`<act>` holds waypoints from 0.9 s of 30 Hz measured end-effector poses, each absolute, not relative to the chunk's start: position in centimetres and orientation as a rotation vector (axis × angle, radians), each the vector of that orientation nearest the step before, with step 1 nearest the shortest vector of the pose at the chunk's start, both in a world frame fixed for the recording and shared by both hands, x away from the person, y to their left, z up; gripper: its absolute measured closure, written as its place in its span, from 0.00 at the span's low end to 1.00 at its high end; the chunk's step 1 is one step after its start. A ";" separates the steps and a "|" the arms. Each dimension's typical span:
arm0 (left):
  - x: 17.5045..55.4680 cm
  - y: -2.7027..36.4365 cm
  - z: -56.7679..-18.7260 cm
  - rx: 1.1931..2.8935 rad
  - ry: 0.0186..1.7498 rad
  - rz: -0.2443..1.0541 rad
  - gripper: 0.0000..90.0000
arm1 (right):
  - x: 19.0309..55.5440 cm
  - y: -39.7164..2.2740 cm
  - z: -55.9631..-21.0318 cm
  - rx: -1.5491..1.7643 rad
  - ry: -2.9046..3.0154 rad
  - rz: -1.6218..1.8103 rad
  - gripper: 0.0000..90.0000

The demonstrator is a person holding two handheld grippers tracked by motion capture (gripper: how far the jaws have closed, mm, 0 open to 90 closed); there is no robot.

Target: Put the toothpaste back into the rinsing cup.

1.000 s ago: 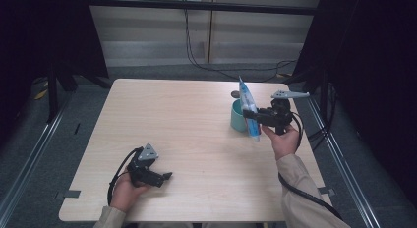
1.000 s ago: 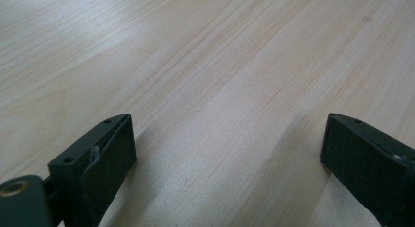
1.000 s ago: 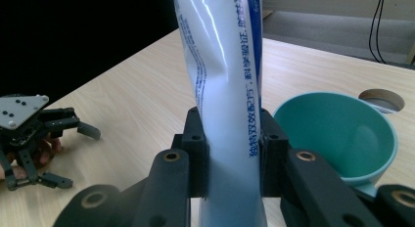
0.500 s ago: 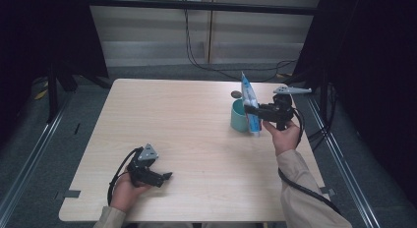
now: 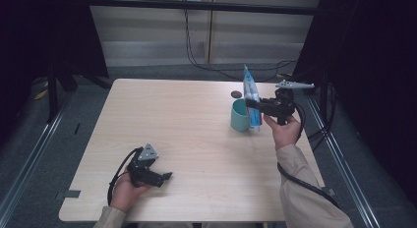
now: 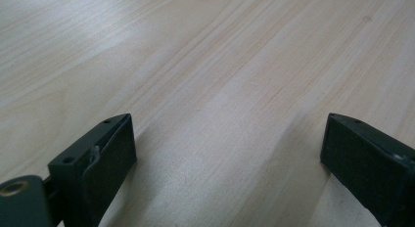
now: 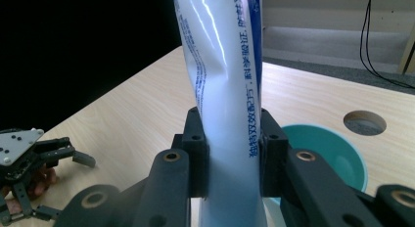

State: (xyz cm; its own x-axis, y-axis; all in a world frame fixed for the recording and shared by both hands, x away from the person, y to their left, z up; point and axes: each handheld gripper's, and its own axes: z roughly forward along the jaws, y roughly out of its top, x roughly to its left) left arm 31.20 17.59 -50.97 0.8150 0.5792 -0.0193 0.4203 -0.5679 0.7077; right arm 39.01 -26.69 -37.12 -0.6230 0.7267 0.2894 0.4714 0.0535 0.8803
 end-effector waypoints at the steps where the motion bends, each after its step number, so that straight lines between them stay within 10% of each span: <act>1: 31.2 17.6 -51.0 2.257 0.730 0.278 0.07 | 39.1 -26.7 -37.0 1.227 2.090 1.603 0.80; 27: 31.2 17.6 -51.0 2.257 0.730 0.278 0.07 | 41.1 -26.3 -35.7 1.235 2.021 1.618 0.80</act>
State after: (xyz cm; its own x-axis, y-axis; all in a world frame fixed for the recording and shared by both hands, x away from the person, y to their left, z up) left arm 31.20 17.59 -50.97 0.8149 0.5793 -0.0192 0.4203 -0.5677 0.7078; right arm 41.08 -26.27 -35.66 -0.5987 0.7478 0.2868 0.4433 0.0112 0.8963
